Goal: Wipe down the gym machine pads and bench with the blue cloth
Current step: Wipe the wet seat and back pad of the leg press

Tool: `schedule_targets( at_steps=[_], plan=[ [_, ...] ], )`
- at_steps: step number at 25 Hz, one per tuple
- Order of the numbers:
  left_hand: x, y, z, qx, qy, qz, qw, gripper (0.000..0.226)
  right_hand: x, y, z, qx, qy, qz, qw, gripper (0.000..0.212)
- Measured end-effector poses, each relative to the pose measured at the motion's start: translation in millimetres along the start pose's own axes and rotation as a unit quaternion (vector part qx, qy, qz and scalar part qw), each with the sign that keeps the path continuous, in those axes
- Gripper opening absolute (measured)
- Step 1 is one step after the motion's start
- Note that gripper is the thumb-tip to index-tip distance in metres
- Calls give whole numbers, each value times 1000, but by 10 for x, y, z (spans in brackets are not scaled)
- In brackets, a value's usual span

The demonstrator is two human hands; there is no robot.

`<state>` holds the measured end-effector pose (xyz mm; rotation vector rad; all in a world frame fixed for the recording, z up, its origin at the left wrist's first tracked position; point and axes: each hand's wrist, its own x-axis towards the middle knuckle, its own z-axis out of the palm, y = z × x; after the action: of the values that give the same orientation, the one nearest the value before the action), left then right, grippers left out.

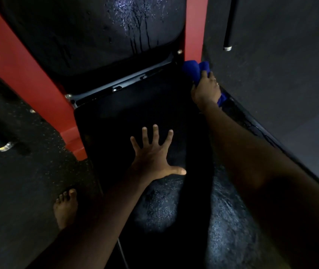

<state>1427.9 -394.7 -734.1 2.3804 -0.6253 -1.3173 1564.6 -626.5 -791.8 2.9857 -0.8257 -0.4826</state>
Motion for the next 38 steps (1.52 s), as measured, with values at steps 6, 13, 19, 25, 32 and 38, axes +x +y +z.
schedule_targets(
  at_steps=[6,13,19,25,32,38],
  plan=[
    [19,32,-14,-2,-17,-30,999,132,-126,-192,-11,-41,-68,-239,968,56],
    [11,35,-32,-6,-25,-38,999,132,-190,397,-292,11,-40,-70,997,50],
    [38,41,-23,2,-16,-43,999,133,-867,939,-344,-4,-50,-190,980,56],
    [47,41,-29,-1,-26,-49,998,133,92,576,-331,40,-44,23,998,52],
    [80,160,-150,-12,-48,-69,996,138,-795,920,-400,-15,-69,-169,983,59],
    [173,559,-82,-11,-48,-27,998,136,-242,972,-371,-5,-40,-30,999,58]
  ],
)
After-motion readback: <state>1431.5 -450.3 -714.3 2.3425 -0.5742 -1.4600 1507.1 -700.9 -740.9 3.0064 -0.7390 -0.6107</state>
